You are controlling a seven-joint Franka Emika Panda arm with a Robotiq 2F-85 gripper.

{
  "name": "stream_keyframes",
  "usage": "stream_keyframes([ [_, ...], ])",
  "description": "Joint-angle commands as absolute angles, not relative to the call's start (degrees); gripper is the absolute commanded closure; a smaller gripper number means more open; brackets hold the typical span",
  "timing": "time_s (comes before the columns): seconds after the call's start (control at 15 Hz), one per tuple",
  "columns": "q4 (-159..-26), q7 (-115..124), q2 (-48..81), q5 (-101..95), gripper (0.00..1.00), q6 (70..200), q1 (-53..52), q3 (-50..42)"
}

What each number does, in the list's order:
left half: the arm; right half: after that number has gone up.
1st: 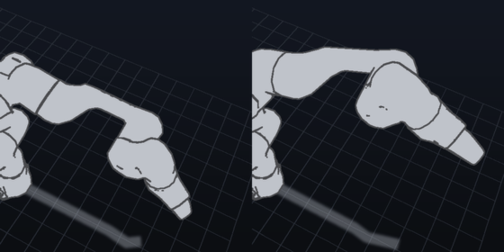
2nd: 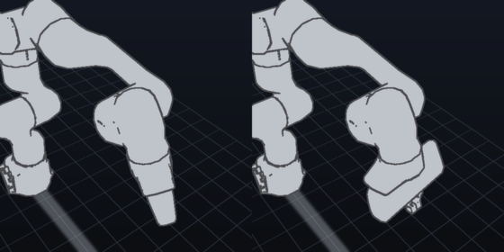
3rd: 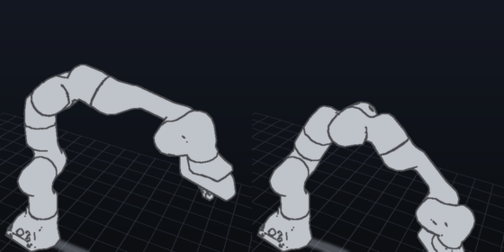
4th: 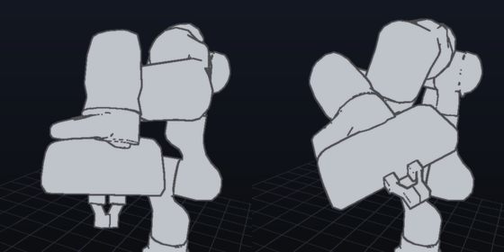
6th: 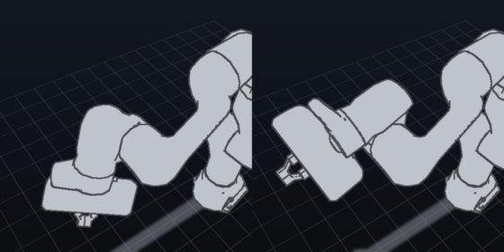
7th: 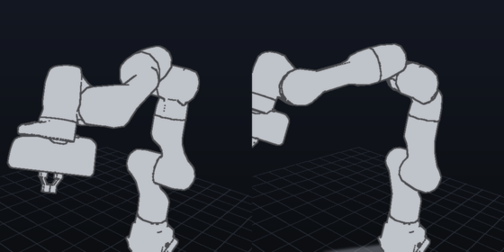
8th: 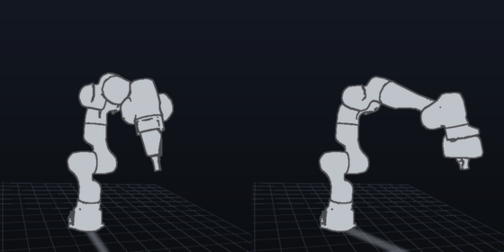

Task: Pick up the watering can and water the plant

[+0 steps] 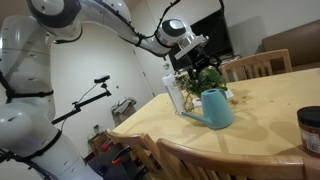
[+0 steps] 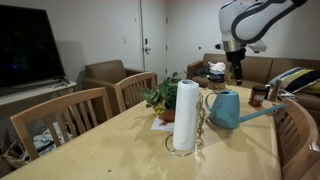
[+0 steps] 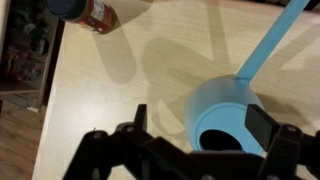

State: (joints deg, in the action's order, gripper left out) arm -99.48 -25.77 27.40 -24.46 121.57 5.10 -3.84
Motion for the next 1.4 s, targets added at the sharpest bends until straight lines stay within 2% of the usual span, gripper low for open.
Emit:
stream_keyframes([
  [0.0, -99.0, -27.1, 29.2, -21.3, 0.0, 128.2, 6.8, -2.4],
  [0.47, -99.2, -26.5, 33.6, -17.8, 0.0, 139.5, 8.3, -2.5],
  [1.33, -99.4, -25.8, 34.8, -18.7, 0.0, 139.2, 8.4, -3.5],
])
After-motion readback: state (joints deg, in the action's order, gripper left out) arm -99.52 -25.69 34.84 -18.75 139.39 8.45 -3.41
